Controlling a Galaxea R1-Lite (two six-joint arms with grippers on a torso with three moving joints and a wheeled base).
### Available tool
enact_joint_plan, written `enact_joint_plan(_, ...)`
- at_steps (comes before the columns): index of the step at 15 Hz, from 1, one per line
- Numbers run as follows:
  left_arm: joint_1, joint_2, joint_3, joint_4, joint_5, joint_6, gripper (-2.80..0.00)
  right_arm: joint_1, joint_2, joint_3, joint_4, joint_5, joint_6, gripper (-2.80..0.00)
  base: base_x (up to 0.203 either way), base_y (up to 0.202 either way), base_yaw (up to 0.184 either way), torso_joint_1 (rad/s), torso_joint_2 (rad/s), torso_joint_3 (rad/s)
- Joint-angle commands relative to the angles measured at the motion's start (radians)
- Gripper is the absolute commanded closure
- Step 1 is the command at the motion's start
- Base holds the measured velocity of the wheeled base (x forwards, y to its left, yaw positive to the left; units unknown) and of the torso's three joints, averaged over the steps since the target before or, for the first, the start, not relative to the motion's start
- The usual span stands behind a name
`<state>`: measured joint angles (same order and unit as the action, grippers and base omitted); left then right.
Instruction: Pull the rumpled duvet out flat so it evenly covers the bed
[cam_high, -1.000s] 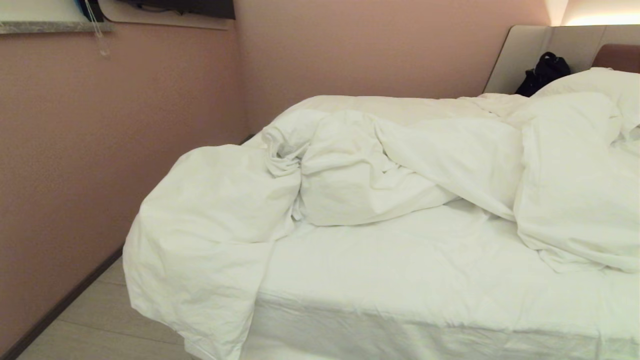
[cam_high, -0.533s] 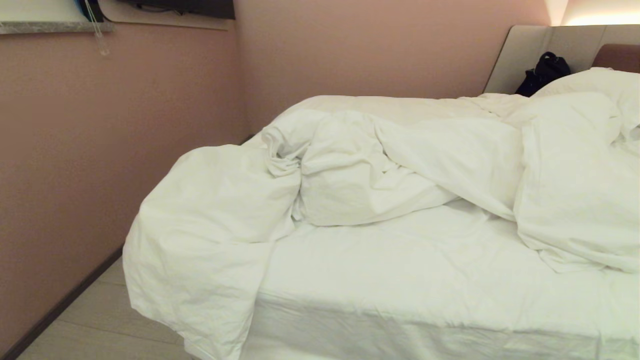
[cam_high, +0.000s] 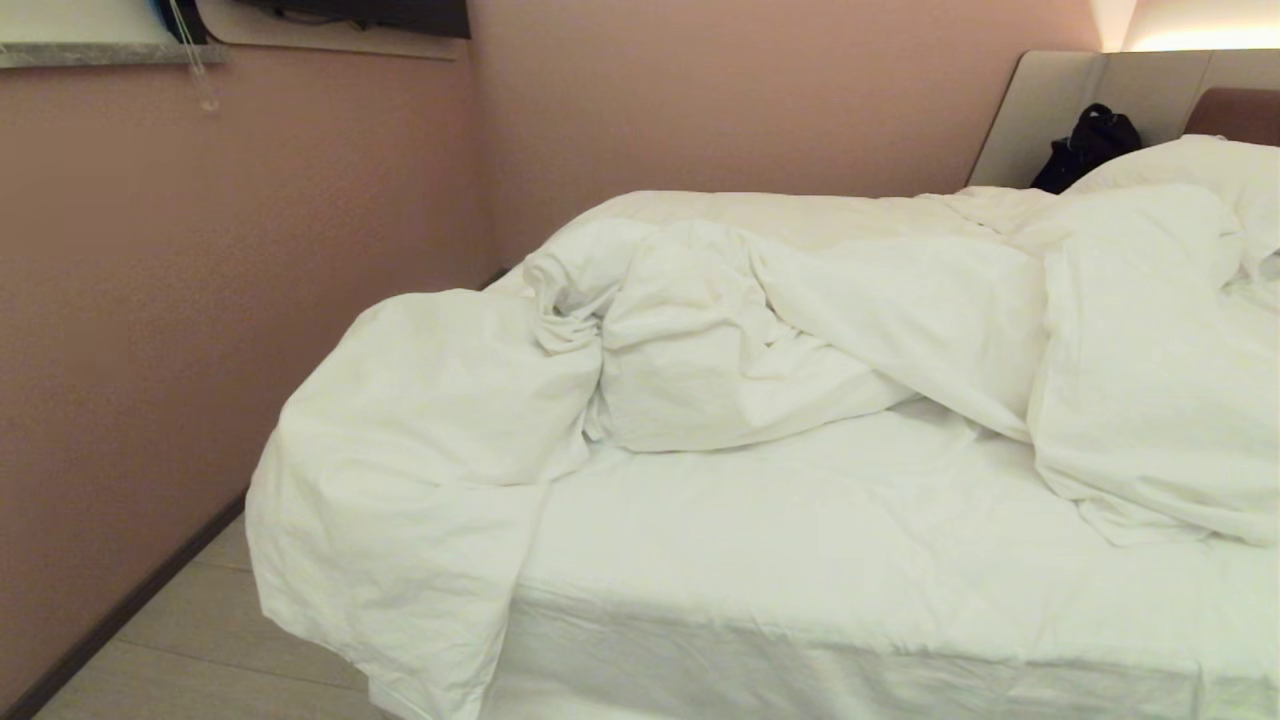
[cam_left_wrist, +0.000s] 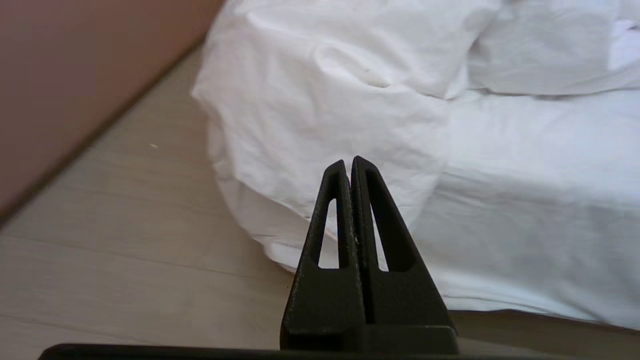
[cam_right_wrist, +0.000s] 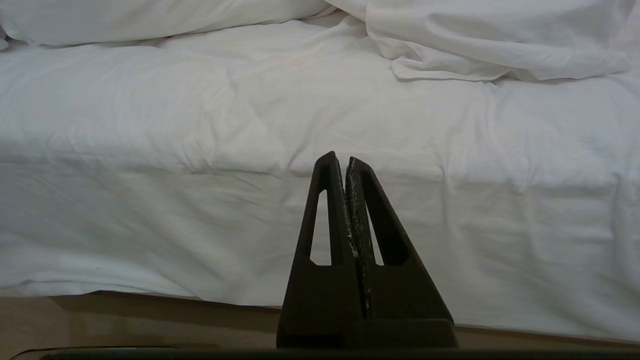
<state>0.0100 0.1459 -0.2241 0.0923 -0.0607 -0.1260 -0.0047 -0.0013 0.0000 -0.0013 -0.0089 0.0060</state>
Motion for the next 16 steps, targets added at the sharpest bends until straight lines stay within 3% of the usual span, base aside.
enact_joint_plan(1,0.000,0.183,-0.057,-0.003,-0.030,-0.039,0.00,0.000,0.001,0.000,0.000,0.000,0.000,0.00,0.000,0.000,0.000,0.000,0.00,0.000)
enact_joint_plan(7,0.000,0.584,-0.129,-0.140,-0.104,-0.123,0.00,0.000,0.001,0.000,0.000,0.000,0.000,0.00,0.000,0.000,0.000,0.000,0.00,0.000)
enact_joint_plan(16,-0.001,0.948,-0.187,-0.288,-0.112,-0.122,0.00,0.000,0.001,0.000,0.000,0.000,0.000,0.00,0.000,0.000,0.000,0.000,0.00,0.000)
